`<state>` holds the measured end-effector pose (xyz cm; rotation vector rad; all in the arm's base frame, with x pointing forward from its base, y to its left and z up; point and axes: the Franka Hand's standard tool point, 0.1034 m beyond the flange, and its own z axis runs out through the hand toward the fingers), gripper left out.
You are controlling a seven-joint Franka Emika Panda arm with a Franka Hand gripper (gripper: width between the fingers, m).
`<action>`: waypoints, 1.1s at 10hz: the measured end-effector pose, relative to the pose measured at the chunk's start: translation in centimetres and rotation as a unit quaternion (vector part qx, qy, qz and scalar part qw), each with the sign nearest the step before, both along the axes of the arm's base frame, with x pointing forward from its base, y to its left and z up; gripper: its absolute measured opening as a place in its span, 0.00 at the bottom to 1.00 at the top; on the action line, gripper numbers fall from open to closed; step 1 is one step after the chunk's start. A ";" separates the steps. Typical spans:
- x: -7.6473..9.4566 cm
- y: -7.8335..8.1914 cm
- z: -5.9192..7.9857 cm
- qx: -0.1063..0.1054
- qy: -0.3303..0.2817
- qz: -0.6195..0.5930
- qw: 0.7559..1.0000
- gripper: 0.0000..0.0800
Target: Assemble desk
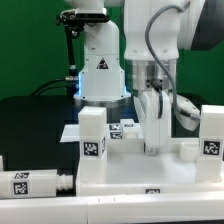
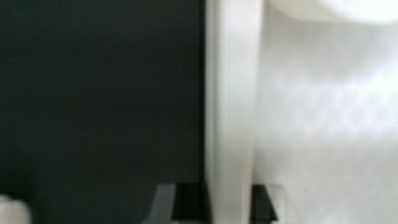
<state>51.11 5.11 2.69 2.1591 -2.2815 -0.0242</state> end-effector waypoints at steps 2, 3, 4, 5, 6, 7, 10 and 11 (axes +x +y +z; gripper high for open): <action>0.1 1.3 3.7 0.022 0.009 0.023 0.999 0.07; 0.1 2.1 5.7 0.025 0.007 0.074 0.997 0.07; -0.2 2.3 6.1 0.014 0.012 0.138 0.990 0.07; -0.4 2.1 5.7 0.014 0.014 0.180 0.983 0.07; -0.4 2.1 5.5 0.014 0.015 0.210 0.977 0.07; -0.5 2.1 5.5 0.015 0.015 0.233 0.972 0.07; 1.4 -0.1 5.2 -0.011 -0.017 0.526 0.850 0.07; 1.6 -0.5 4.5 -0.026 -0.024 0.588 0.808 0.07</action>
Offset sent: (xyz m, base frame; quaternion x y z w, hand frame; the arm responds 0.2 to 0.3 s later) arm -0.0213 0.0019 0.0569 -0.0549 0.1221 -0.3196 0.9380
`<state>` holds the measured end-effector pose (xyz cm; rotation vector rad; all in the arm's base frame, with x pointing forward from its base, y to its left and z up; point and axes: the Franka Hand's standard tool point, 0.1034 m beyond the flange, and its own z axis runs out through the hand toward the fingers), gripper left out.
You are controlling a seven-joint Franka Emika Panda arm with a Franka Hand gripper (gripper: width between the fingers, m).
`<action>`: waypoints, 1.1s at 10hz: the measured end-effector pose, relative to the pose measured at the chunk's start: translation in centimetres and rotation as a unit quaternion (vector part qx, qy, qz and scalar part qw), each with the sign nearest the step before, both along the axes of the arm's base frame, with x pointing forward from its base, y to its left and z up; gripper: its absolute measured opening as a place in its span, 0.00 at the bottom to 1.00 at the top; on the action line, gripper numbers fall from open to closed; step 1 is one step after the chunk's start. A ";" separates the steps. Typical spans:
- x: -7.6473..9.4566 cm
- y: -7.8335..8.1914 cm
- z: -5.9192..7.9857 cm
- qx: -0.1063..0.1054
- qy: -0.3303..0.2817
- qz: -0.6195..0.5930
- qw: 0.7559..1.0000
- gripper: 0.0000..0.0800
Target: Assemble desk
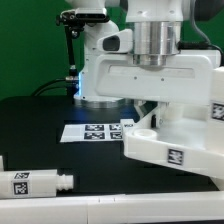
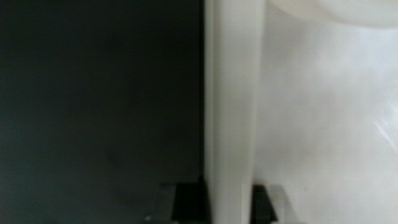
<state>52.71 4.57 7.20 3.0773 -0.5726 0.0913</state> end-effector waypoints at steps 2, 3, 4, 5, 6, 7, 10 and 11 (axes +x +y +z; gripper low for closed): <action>-0.4 0.0 -0.4 -0.002 0.010 0.040 0.999 0.07; -0.5 -0.1 -0.5 -0.005 0.012 0.083 0.996 0.07; -0.4 -0.4 -0.5 -0.009 0.014 0.134 0.991 0.07; 1.4 -2.2 0.0 -0.014 0.010 0.232 0.973 0.07; 3.4 -3.6 0.2 -0.022 -0.001 0.300 0.954 0.07; 3.8 -3.9 0.1 -0.027 -0.007 0.344 0.938 0.07; 3.5 -4.4 -0.2 -0.040 0.005 0.413 0.910 0.07; 3.7 -4.9 -0.3 -0.043 0.017 0.473 0.880 0.07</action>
Offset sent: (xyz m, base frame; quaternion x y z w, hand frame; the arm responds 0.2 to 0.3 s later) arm 0.0000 0.0000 0.0000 0.0000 0.0000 -0.1938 0.9810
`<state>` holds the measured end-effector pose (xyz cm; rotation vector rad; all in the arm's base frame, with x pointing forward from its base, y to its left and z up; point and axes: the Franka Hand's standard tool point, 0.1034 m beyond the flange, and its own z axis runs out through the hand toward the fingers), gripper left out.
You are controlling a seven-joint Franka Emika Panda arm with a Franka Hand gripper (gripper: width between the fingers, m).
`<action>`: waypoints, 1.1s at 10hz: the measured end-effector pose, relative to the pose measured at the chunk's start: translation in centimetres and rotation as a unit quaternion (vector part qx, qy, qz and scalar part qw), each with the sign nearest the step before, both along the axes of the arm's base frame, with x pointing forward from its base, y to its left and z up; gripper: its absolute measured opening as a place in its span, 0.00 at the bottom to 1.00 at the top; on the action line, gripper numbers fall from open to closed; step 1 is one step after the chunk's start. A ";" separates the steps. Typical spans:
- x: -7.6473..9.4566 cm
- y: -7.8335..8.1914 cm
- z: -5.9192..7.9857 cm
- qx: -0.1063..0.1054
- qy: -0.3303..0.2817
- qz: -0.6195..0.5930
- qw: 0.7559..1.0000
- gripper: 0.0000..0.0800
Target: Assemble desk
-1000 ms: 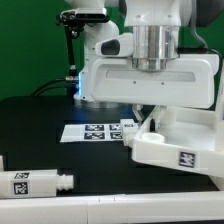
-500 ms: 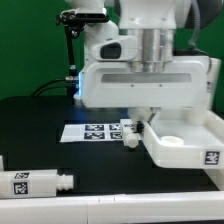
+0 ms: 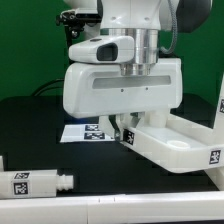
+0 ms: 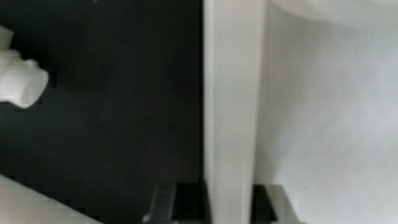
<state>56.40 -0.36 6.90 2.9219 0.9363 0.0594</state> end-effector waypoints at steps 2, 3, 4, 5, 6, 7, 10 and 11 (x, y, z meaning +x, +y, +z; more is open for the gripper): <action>3.9 -0.9 0.4 -0.006 0.022 0.155 0.988 0.07; 4.8 -0.5 0.3 -0.005 0.019 0.225 0.974 0.07; 4.4 -0.2 0.2 -0.013 0.012 0.263 0.965 0.07; 4.2 -0.7 0.1 -0.020 0.020 0.292 0.956 0.07; 4.2 -1.1 0.0 -0.027 0.025 0.317 0.948 0.07; 4.1 -1.3 0.0 -0.034 0.029 0.336 0.941 0.07; 7.4 -0.6 -0.8 -0.034 0.032 0.420 0.906 0.07; 7.5 -0.4 -1.4 -0.026 0.030 0.428 0.903 0.07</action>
Offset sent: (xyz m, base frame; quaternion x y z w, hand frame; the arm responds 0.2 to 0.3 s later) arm -0.0045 0.0292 0.0051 -0.0260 0.0434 -0.3055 0.9508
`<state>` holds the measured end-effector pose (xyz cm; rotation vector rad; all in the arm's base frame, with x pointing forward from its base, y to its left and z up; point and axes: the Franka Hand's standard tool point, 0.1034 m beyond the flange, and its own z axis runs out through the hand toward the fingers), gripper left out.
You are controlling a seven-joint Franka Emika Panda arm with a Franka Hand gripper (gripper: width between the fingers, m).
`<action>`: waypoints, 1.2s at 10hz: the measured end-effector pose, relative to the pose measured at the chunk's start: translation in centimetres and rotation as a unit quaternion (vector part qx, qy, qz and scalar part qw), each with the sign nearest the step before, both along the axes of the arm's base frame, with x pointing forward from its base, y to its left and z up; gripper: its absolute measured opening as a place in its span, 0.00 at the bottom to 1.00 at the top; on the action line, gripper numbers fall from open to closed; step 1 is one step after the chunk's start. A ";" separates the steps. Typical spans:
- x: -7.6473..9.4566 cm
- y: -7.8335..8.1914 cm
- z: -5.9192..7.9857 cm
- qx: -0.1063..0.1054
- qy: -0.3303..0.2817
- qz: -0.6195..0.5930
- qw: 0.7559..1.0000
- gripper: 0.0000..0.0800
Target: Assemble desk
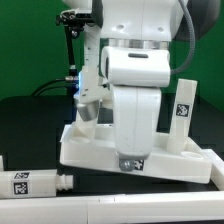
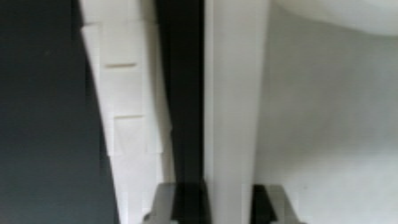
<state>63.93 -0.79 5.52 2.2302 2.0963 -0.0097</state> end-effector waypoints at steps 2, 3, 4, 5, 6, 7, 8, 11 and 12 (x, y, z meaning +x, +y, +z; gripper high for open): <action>-0.2 -0.3 -0.2 0.000 0.002 -0.010 1.000 0.07; -0.2 -0.3 -0.3 0.000 0.003 -0.012 1.000 0.07; -0.1 0.4 -0.6 0.002 0.002 -0.027 1.000 0.07; 0.2 1.3 -0.9 0.006 0.001 -0.030 1.000 0.07; 0.3 1.7 -1.2 0.007 0.000 -0.025 1.000 0.07; 0.5 2.0 -1.3 0.002 -0.004 -0.015 1.000 0.07; 0.8 2.2 -1.4 0.000 -0.005 -0.006 1.000 0.07; 1.6 2.2 -2.2 -0.001 0.008 -0.007 1.000 0.07; 1.7 2.4 -2.5 -0.002 0.004 -0.014 1.000 0.07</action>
Offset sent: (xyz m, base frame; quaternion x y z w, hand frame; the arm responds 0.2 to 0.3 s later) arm 0.0155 0.0267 -0.0052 -0.0336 0.0129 0.0233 0.9991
